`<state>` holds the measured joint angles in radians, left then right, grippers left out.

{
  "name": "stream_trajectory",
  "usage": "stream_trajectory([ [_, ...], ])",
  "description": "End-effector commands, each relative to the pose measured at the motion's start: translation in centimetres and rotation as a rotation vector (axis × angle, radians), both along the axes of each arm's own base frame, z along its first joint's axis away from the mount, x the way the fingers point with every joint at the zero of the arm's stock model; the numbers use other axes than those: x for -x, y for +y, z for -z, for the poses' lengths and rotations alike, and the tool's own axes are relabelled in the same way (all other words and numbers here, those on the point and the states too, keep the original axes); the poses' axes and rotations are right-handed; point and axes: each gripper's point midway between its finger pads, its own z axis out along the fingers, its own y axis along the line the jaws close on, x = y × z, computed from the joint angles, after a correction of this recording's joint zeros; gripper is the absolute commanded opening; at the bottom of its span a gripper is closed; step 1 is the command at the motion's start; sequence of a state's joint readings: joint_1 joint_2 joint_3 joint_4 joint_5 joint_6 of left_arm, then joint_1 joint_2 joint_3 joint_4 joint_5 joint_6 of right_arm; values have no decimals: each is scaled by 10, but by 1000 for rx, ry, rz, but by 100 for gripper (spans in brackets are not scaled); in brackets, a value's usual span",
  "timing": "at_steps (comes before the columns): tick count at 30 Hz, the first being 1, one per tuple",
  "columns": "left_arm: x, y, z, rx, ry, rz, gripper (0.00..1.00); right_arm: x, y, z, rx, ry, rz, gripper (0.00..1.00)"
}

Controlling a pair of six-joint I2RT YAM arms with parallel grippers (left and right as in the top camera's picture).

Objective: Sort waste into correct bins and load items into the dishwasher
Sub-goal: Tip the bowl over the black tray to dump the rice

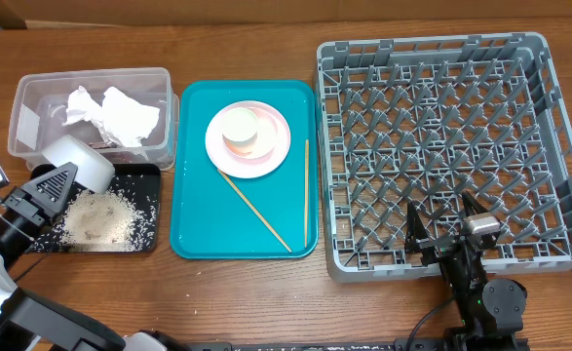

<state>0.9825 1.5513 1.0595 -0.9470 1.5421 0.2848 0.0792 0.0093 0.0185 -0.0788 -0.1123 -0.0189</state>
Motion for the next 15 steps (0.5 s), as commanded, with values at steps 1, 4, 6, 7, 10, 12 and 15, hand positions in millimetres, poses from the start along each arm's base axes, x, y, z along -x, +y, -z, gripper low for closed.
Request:
stream_trajectory([
  [1,2,-4,-10,-47,-73,8,4,-1,-2,3,1,-1,9,100],
  [4,-1,-7,-7,-20,-38,21,4,-1,-2,3,1,-1,9,100],
  [6,-4,-8,-5,-54,-46,30,4,-1,-2,3,1,-1,9,100],
  [7,-6,-7,-3,-46,-25,31,4,-1,-2,3,1,-1,9,100],
  [10,-6,-11,-7,-21,-41,46,4,-1,-2,3,1,-1,9,100],
  [12,-6,-11,-8,-23,-45,46,4,-1,-2,3,1,-1,9,100],
  [15,-7,-11,-6,-30,-41,45,4,-1,-2,3,1,-1,9,100],
])
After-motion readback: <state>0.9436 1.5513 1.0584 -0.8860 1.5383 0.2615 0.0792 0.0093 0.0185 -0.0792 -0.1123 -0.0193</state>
